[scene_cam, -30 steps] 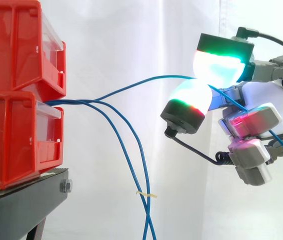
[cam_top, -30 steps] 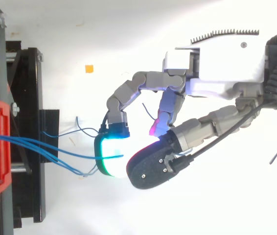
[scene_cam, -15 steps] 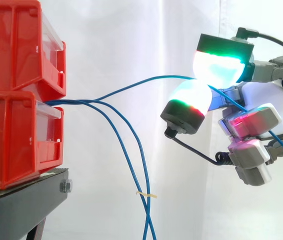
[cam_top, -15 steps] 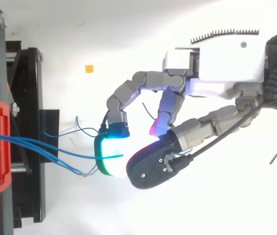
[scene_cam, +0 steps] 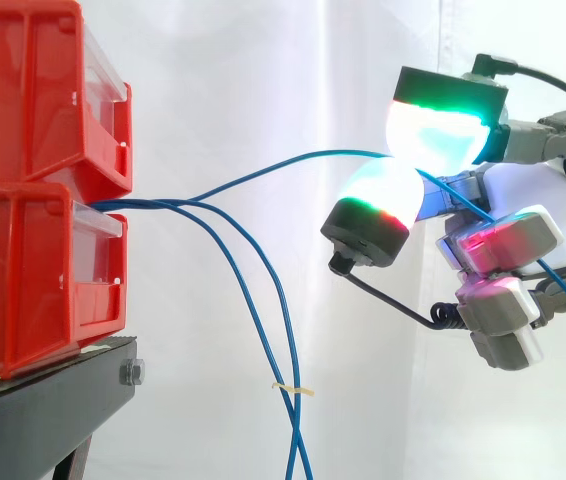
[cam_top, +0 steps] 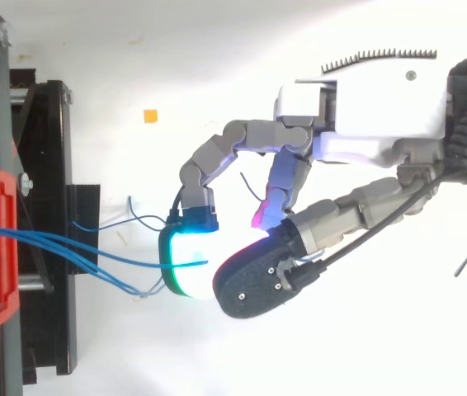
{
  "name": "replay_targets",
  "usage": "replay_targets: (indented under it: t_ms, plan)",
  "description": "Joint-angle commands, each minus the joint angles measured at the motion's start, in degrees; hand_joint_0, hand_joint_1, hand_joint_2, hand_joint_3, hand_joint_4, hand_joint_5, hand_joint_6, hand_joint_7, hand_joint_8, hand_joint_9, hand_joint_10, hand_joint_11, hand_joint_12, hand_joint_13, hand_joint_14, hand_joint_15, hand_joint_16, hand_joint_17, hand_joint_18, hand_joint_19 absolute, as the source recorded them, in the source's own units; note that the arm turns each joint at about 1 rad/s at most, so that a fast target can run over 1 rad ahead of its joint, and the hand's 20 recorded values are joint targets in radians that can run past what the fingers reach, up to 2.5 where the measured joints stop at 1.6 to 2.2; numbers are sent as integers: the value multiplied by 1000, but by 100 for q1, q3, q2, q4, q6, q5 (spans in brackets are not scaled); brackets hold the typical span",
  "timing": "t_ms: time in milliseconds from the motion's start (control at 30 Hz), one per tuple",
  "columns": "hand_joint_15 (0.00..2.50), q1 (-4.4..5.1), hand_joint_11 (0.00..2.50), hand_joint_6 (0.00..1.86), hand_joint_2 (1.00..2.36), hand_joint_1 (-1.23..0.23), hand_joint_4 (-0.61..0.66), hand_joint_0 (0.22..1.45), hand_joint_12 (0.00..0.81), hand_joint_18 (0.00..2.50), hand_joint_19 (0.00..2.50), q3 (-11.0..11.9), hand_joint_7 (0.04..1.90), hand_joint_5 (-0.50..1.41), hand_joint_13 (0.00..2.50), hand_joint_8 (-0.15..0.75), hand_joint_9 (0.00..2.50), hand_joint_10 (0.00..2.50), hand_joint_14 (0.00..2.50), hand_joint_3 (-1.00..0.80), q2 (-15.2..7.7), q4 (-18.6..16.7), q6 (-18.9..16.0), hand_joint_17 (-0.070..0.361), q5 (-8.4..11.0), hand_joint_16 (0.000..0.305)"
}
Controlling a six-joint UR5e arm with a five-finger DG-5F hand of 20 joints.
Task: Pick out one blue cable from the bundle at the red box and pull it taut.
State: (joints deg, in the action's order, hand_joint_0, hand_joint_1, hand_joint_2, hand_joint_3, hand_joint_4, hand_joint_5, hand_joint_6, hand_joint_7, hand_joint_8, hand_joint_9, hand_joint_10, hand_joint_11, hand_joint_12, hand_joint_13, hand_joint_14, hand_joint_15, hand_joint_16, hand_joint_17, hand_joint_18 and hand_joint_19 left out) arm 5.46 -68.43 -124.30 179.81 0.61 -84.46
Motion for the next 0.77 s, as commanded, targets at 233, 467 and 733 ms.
replay_targets:
  t_ms: [233, 467, 733]
  plan:
    - [607, -1, 629, 826, 1016, -707, -95, 593, 324, 973, 662, -4, 966, -21, 1097, 296, 1329, 27, 21, -247, 2, 1, 0, 104, 0, 46]
    - [607, -1, 631, 826, 1016, -706, -91, 592, 323, 964, 664, -4, 967, -22, 1096, 295, 1329, 27, 21, -246, 2, 1, 0, 103, 0, 46]
    - [602, 7, 628, 825, 1016, -706, -94, 592, 323, 978, 665, -4, 970, -22, 1095, 299, 1332, 25, 24, -246, -6, 1, 0, 103, 0, 46]
